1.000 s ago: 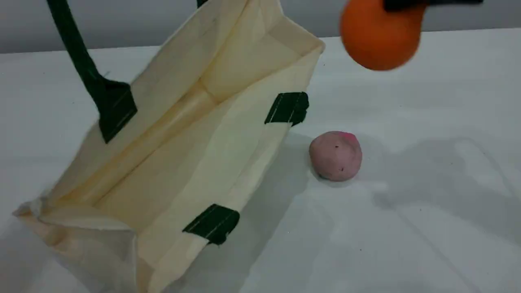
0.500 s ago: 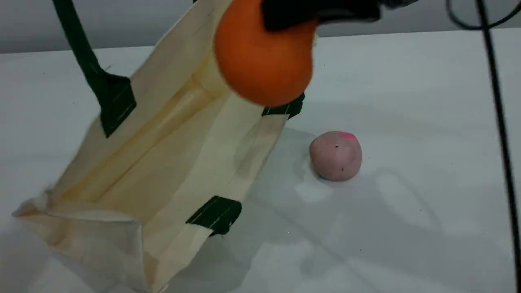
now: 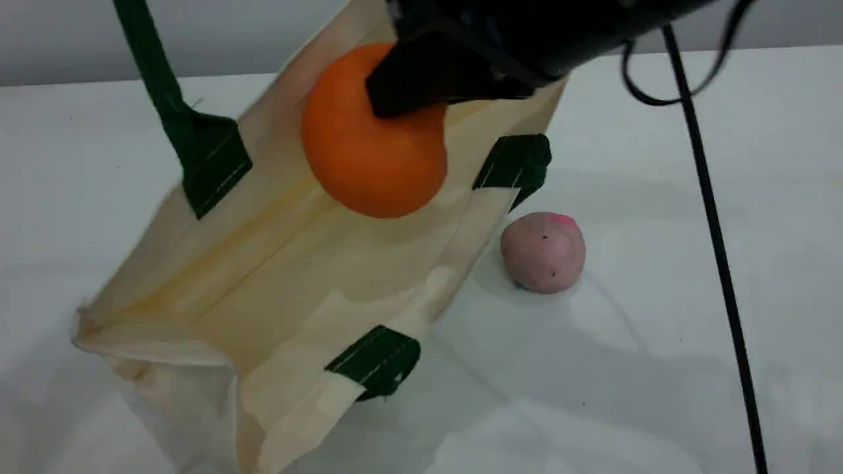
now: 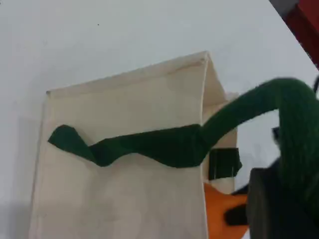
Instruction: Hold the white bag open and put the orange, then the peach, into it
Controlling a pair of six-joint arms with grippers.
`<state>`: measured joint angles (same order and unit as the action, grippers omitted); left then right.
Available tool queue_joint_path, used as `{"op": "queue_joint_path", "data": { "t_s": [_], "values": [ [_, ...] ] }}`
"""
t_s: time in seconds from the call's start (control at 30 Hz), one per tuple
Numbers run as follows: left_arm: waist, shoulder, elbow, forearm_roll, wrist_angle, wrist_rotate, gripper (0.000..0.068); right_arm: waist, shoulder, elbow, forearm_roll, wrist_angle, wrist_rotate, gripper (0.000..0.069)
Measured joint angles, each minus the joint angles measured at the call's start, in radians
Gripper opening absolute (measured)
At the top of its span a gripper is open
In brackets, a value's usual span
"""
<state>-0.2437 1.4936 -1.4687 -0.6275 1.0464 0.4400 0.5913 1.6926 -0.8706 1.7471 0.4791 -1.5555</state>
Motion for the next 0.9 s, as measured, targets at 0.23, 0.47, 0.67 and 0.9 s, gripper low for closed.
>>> {"op": "queue_joint_path", "data": {
  "t_s": [0.23, 0.47, 0.67, 0.9],
  "values": [
    [0.000, 0.000, -0.001, 0.000, 0.002, -0.002, 0.0064, 0.034, 0.142, -0.092, 0.000, 0.023, 0.001, 0.0045],
    [0.000, 0.000, -0.001, 0.000, 0.004, -0.002, 0.0064, 0.119, 0.241, -0.163, -0.002, -0.003, 0.002, 0.0045],
    [0.000, 0.000, -0.001, 0.000, 0.004, -0.003, 0.0064, 0.160, 0.247, -0.220, -0.001, -0.085, 0.002, 0.0078],
    [0.000, 0.000, -0.001, 0.000, 0.004, -0.003, 0.0064, 0.160, 0.250, -0.224, -0.001, -0.130, -0.014, 0.0283]
  ]
}}
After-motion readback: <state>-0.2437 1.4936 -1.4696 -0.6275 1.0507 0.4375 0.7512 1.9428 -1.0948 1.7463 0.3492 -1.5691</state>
